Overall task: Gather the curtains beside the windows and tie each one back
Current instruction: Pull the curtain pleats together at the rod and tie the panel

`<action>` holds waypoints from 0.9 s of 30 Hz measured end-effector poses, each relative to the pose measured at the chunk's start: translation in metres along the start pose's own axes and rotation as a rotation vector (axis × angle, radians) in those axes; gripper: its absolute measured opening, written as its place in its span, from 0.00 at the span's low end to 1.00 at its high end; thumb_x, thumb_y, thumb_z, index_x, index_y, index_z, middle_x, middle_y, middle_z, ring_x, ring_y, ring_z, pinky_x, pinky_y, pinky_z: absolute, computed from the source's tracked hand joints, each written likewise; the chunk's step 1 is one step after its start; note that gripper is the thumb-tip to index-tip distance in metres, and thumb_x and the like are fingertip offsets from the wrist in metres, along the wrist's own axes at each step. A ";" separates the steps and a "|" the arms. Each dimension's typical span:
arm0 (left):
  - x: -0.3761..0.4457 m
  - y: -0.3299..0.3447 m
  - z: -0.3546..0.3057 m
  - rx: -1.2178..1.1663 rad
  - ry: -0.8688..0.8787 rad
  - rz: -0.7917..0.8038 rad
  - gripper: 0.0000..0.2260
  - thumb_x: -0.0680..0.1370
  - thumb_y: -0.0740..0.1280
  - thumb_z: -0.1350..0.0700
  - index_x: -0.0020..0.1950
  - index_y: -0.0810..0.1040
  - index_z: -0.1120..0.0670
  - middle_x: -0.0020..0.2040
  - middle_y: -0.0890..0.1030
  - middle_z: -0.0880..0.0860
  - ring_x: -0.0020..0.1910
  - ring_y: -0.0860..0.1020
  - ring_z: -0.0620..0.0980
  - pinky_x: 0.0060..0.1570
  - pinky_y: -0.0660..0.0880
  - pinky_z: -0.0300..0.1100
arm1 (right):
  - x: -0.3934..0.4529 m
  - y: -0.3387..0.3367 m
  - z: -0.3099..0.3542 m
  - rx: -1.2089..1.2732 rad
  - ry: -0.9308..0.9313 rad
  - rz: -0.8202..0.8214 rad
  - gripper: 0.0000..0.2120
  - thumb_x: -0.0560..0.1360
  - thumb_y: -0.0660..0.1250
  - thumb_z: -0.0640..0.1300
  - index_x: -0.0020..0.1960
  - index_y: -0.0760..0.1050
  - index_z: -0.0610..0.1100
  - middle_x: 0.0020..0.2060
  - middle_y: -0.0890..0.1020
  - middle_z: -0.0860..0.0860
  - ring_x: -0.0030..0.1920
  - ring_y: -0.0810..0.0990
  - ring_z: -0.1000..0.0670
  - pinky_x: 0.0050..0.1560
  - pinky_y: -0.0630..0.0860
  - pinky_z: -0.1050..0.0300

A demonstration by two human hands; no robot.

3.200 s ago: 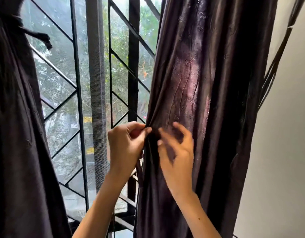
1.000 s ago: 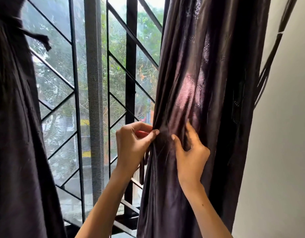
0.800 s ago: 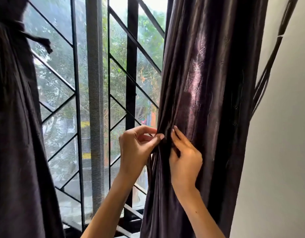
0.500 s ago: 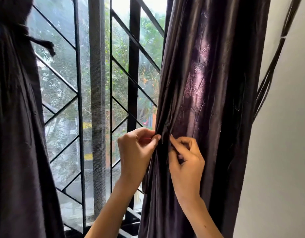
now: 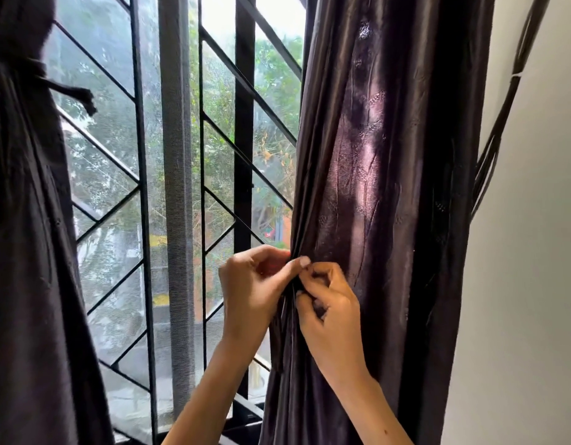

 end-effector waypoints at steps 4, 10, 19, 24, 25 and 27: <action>0.000 -0.003 0.001 0.066 -0.011 -0.050 0.06 0.69 0.77 0.57 0.34 0.82 0.50 0.30 0.82 0.45 0.28 0.78 0.42 0.32 0.76 0.40 | 0.012 -0.029 -0.003 -0.018 -0.024 -0.165 0.14 0.74 0.66 0.46 0.59 0.80 0.48 0.65 0.69 0.50 0.67 0.67 0.55 0.68 0.62 0.66; 0.001 0.001 0.022 -0.215 -0.253 0.018 0.06 0.68 0.76 0.62 0.33 0.83 0.53 0.31 0.83 0.51 0.31 0.80 0.46 0.40 0.79 0.48 | 0.033 -0.035 -0.066 0.281 0.421 -0.138 0.49 0.67 0.67 0.62 0.78 0.47 0.48 0.73 0.64 0.48 0.71 0.64 0.58 0.69 0.63 0.63; -0.005 0.002 -0.017 0.275 0.093 -0.076 0.08 0.68 0.76 0.58 0.32 0.79 0.53 0.26 0.78 0.46 0.29 0.77 0.42 0.33 0.73 0.39 | 0.018 -0.072 -0.016 0.030 0.091 -0.431 0.09 0.66 0.76 0.35 0.45 0.81 0.41 0.40 0.81 0.52 0.39 0.78 0.62 0.43 0.73 0.70; -0.014 0.014 -0.022 0.299 0.174 -0.040 0.07 0.70 0.73 0.55 0.34 0.79 0.53 0.28 0.79 0.49 0.29 0.78 0.44 0.33 0.73 0.43 | 0.003 -0.042 0.016 -0.261 -0.052 -0.236 0.11 0.69 0.67 0.36 0.50 0.82 0.43 0.45 0.79 0.50 0.42 0.80 0.48 0.42 0.78 0.52; -0.016 0.014 -0.022 0.281 0.178 -0.031 0.07 0.71 0.73 0.54 0.34 0.80 0.54 0.29 0.80 0.49 0.29 0.78 0.44 0.33 0.73 0.43 | 0.002 -0.036 0.019 -0.323 -0.053 -0.192 0.12 0.69 0.65 0.37 0.51 0.82 0.45 0.46 0.78 0.50 0.43 0.80 0.47 0.39 0.78 0.52; -0.018 0.013 -0.024 0.227 0.176 -0.018 0.06 0.71 0.73 0.55 0.36 0.81 0.54 0.30 0.81 0.49 0.30 0.78 0.42 0.32 0.74 0.41 | -0.002 -0.029 0.023 -0.422 -0.058 -0.126 0.15 0.68 0.65 0.38 0.53 0.80 0.47 0.47 0.77 0.49 0.44 0.80 0.45 0.33 0.77 0.52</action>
Point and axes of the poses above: each hand's wrist, its own x-axis towards the middle knuckle, its own y-axis out of the palm, z = x × y, the point moved 9 cm from there along x, towards the middle knuckle
